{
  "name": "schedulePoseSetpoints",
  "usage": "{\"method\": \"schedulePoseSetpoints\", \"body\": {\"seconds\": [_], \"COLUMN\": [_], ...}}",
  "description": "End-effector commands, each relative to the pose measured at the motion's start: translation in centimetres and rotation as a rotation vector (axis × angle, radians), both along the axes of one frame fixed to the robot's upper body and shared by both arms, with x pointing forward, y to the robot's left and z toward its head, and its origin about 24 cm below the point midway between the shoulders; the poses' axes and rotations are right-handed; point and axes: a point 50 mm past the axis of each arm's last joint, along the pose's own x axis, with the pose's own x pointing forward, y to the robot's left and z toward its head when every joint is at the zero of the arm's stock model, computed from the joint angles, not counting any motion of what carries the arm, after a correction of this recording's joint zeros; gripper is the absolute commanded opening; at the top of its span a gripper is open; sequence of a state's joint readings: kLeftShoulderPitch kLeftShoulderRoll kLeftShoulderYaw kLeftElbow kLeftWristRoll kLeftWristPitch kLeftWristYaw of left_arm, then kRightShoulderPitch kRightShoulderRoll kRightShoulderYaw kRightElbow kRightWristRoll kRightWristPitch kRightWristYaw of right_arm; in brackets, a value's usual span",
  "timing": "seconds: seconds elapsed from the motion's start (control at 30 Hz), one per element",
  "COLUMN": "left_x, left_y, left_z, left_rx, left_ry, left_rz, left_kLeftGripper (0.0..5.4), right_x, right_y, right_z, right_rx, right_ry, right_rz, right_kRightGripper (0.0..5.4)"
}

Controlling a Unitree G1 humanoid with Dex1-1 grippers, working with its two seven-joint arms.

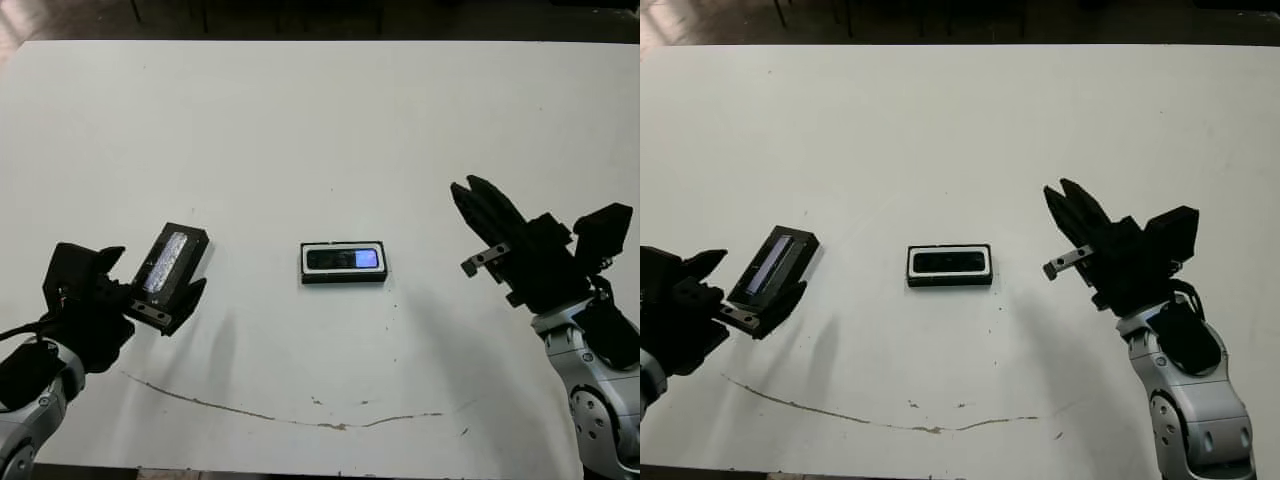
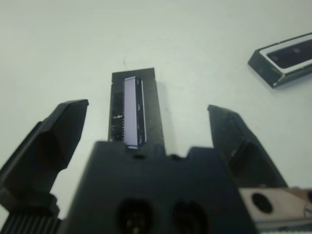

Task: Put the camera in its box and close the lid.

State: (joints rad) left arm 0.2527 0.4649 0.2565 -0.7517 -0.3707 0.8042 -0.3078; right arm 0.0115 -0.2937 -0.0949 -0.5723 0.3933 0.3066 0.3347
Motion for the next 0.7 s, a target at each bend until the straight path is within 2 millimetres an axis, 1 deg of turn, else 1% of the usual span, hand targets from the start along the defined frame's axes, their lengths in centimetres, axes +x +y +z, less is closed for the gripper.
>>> {"method": "schedulePoseSetpoints", "body": {"seconds": [0.03,0.27,0.47,0.7], "left_x": [-0.3,-0.4,-0.4,-0.4], "left_y": [0.2,0.0,-0.1,0.1], "left_z": [-1.0,-1.8,-2.5,-3.2], "left_rx": [0.015,-0.026,-0.01,-0.06], "left_ry": [0.042,0.073,0.058,0.062], "left_rz": [-0.007,-0.003,0.006,0.055], "left_kLeftGripper": [5.37,5.37,5.37,5.37], "right_x": [-0.1,-0.2,-0.2,-0.3], "right_y": [-0.3,-0.6,-0.7,-1.1], "right_z": [-0.5,-0.3,-0.2,-0.1], "right_rx": [-0.005,-0.017,-0.006,-0.007], "right_ry": [0.042,0.046,0.052,0.061], "right_rz": [0.002,-0.004,0.002,0.008], "right_kRightGripper": [0.0,0.0,0.0,0.0]}}
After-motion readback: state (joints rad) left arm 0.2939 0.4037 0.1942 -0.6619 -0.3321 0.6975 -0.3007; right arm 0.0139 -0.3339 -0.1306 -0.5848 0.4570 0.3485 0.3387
